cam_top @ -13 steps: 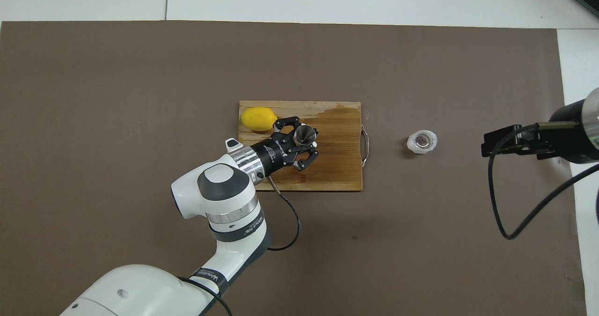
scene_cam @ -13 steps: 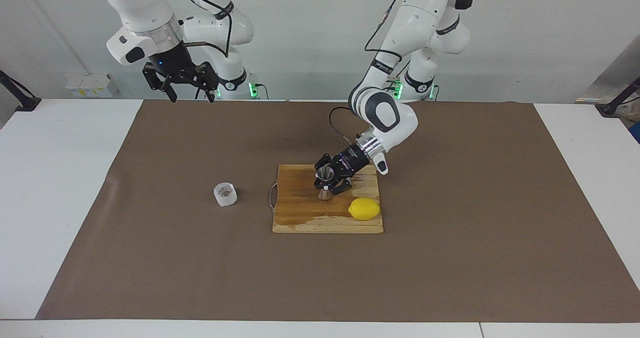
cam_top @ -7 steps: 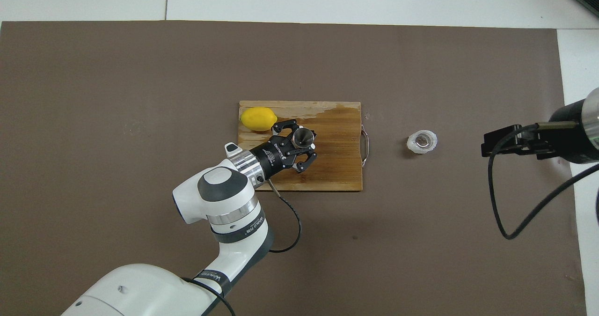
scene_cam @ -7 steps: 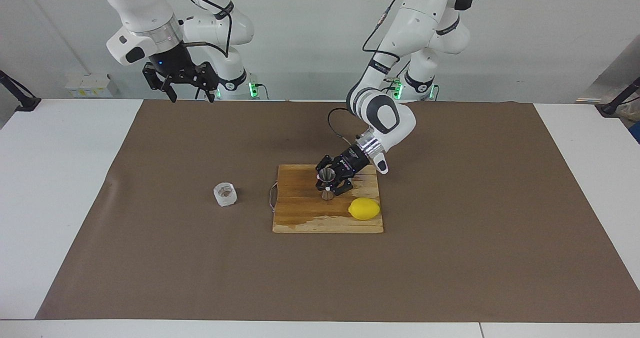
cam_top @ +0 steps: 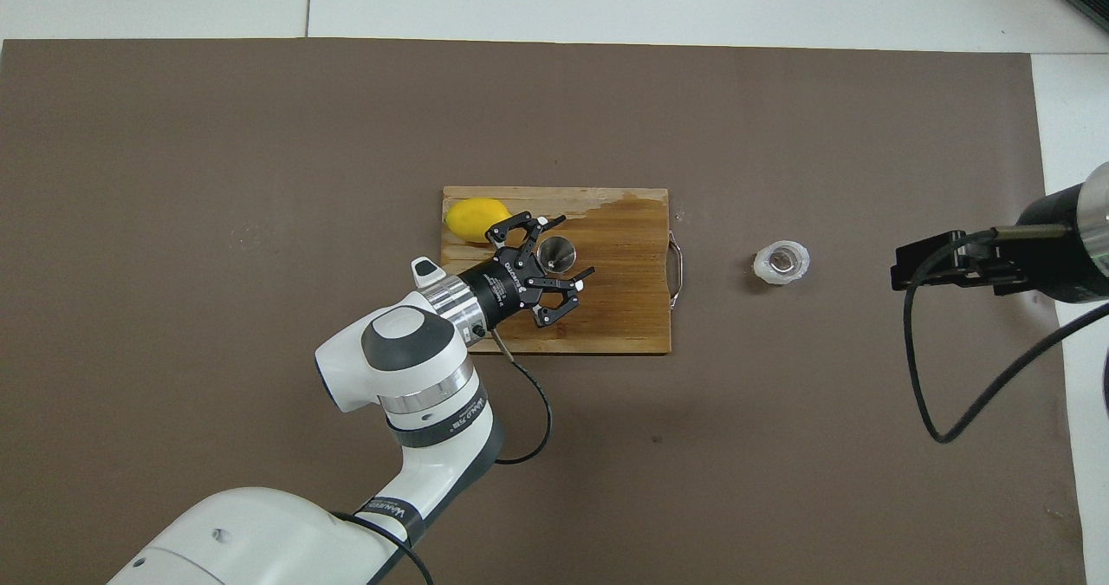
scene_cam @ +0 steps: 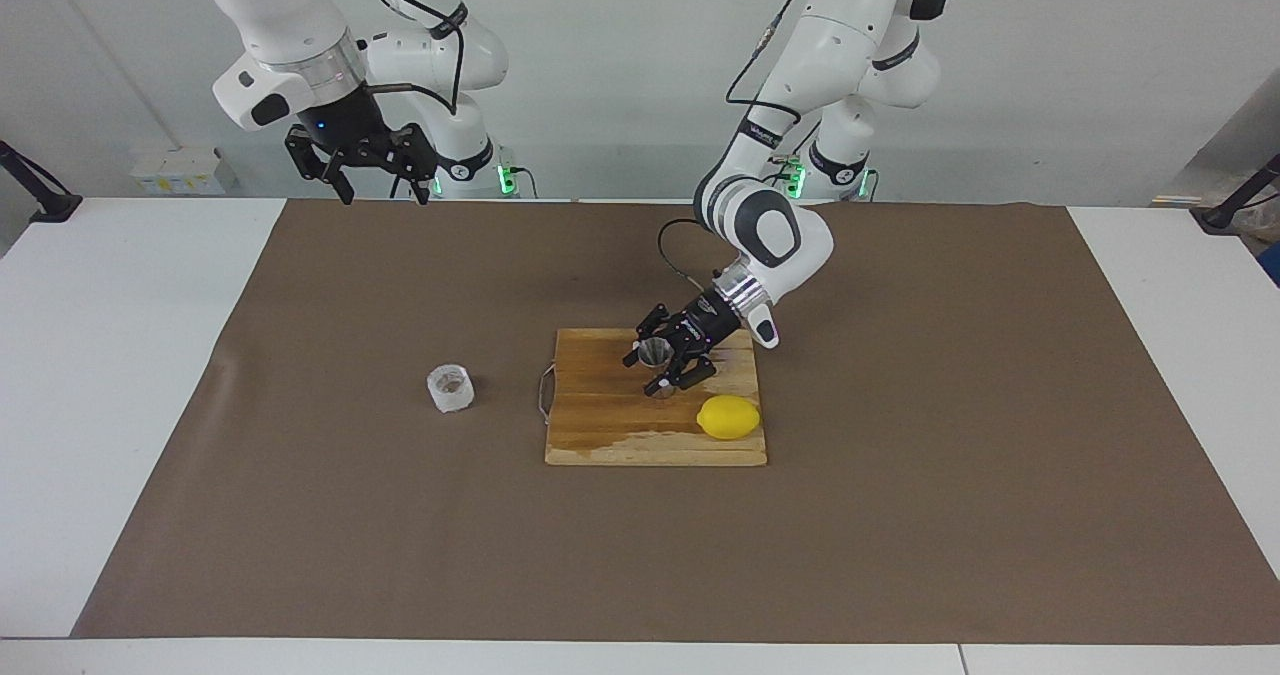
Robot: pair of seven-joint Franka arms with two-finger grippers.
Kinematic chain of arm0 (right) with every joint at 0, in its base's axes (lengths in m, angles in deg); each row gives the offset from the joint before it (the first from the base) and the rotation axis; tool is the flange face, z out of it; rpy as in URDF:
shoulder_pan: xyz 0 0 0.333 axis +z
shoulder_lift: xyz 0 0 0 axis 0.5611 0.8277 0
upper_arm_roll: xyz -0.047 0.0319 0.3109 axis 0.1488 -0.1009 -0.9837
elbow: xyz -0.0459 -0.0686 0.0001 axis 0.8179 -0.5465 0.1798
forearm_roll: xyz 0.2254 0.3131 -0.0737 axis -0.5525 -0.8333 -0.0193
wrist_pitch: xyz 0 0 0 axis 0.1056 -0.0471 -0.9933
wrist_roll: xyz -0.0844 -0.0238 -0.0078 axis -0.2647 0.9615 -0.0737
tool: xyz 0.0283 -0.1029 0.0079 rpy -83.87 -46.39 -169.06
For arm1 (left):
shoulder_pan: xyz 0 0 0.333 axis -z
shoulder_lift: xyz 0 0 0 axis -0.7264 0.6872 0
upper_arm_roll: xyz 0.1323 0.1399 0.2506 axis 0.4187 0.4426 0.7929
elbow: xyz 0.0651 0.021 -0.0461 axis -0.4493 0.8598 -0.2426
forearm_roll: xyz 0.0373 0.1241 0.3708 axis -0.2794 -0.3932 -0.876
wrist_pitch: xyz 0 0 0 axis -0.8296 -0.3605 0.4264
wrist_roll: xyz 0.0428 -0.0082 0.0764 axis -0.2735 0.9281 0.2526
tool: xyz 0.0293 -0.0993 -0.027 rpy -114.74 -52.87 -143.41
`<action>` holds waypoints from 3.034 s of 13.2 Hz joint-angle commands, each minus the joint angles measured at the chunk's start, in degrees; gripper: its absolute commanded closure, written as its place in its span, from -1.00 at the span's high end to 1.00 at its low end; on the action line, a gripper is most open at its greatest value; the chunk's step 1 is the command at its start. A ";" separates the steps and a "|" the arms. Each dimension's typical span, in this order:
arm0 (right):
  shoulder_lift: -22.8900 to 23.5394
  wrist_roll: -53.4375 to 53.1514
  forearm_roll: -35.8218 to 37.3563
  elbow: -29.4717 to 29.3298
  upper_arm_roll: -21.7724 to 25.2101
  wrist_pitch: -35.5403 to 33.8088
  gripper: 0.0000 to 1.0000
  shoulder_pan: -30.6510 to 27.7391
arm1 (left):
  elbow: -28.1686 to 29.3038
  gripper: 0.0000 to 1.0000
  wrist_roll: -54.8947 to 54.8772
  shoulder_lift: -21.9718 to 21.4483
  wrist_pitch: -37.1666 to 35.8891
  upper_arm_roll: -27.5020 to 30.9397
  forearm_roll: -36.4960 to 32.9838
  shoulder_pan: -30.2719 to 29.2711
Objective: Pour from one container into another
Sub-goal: 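Lower the metal cup onto the board and open the left gripper, then withdraw the left gripper while the right gripper opens toward the white cup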
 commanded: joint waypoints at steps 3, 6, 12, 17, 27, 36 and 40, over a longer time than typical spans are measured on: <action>-0.49 -1.08 -1.53 0.26 -0.54 -0.06 1.00 -1.01 | 0.46 1.00 0.14 -4.88 9.22 0.24 -2.92 0.24; -0.49 -1.08 -1.53 0.26 -0.54 -0.06 1.00 -1.01 | 0.55 1.00 0.23 -7.69 13.62 0.15 -4.08 0.68; -0.49 -1.08 -1.53 0.26 -0.54 -0.06 1.00 -1.01 | -2.25 1.00 0.67 -9.72 19.16 -2.04 -4.08 0.68; -0.49 -1.08 -1.53 0.26 -0.54 -0.06 1.00 -1.01 | -4.98 1.00 0.40 -9.81 24.98 -5.03 -5.91 0.68; -0.49 -1.08 -1.53 0.26 -0.54 -0.06 1.00 -1.01 | -5.78 1.00 -0.39 -10.16 13.85 -4.33 -49.63 -4.58; -1.89 25.11 -2.85 2.19 0.17 0.97 1.00 -4.34 | -15.71 1.00 -1.79 -13.14 -29.31 -4.42 -113.45 -21.81; -2.07 53.86 -8.81 8.07 0.25 7.65 1.00 -10.14 | -14.57 1.00 -13.74 -19.82 -41.71 -4.15 -118.31 -29.11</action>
